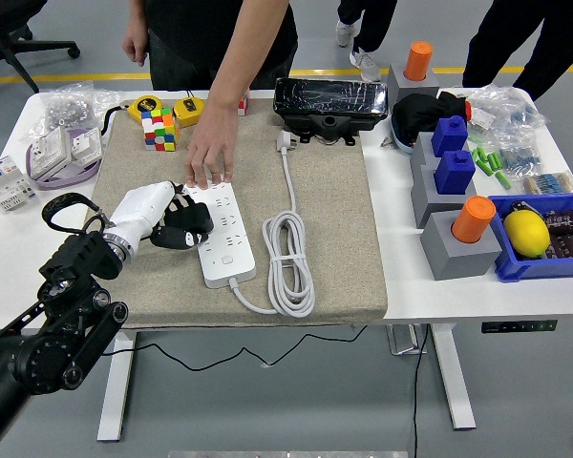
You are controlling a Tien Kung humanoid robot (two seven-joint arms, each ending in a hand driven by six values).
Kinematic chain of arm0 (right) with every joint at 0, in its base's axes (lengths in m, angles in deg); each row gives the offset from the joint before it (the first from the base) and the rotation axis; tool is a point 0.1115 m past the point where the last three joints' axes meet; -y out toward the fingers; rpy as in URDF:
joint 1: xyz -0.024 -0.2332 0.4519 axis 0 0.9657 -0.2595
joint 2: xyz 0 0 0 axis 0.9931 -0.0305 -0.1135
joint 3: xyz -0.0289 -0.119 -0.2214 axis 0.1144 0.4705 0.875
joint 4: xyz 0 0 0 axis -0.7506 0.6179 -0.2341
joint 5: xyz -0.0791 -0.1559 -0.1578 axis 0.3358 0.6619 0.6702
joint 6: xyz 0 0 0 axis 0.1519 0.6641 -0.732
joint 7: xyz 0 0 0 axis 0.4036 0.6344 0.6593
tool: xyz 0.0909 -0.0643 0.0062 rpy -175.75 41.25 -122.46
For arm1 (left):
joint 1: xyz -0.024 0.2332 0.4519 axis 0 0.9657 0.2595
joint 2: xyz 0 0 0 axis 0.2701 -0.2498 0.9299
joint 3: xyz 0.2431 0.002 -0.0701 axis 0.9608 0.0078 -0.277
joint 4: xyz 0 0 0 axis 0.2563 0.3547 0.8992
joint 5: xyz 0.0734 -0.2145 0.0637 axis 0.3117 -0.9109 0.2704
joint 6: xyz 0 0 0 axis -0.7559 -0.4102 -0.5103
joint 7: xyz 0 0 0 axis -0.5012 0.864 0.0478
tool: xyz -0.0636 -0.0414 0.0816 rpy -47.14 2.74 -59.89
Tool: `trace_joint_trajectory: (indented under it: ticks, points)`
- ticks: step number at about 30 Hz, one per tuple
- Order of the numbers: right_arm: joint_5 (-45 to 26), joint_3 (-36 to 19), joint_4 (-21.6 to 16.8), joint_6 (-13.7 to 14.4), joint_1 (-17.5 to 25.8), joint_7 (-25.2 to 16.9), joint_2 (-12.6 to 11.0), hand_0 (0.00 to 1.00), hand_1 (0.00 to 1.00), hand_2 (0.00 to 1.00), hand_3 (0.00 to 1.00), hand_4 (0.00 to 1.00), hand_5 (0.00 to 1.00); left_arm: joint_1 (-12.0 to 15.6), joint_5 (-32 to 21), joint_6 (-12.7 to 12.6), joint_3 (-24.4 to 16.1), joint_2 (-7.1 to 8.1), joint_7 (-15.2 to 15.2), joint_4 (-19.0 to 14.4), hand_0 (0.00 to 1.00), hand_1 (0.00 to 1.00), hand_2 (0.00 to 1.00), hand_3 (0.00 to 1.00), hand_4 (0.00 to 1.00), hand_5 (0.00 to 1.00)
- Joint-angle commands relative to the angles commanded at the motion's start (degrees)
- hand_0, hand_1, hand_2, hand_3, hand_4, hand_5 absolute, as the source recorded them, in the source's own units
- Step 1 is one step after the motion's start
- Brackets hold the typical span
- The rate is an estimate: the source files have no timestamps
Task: Pick up the plug,place it near the board,insert it into the board,press the button
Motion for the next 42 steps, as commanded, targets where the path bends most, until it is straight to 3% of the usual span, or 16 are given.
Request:
trace_joint_trajectory:
  ticks: [13,30,36,42]
  points:
    - [-0.01,0.03,0.00,0.04,-0.10,0.02,-0.13,0.782,0.693,0.709,0.755,0.998,0.997,-0.47,-1.02,0.42,-0.11,0.34,-0.07,-0.82,0.232,0.093,0.162,0.231,0.826,0.288]
    - [-0.08,-0.03,0.00,0.24,0.26,0.05,-0.06,0.782,0.692,0.709,0.755,0.998,0.997,-0.69,-0.81,3.37,-2.43,2.30,-1.80,-10.16,0.236,0.087,0.157,0.231,0.803,0.322]
    - [-0.14,-0.03,0.00,0.29,0.15,0.14,-0.14,0.782,0.693,0.709,0.755,0.998,0.997,-0.75,-0.54,3.88,-4.33,2.97,-1.50,-8.88,0.242,0.090,0.159,0.237,0.801,0.323]
    - [-0.36,-0.01,0.00,0.29,0.02,0.01,-0.15,0.782,0.693,0.709,0.755,0.998,0.997,-0.93,1.34,2.70,-8.16,3.41,-0.09,-3.47,0.247,0.100,0.165,0.246,0.801,0.324]
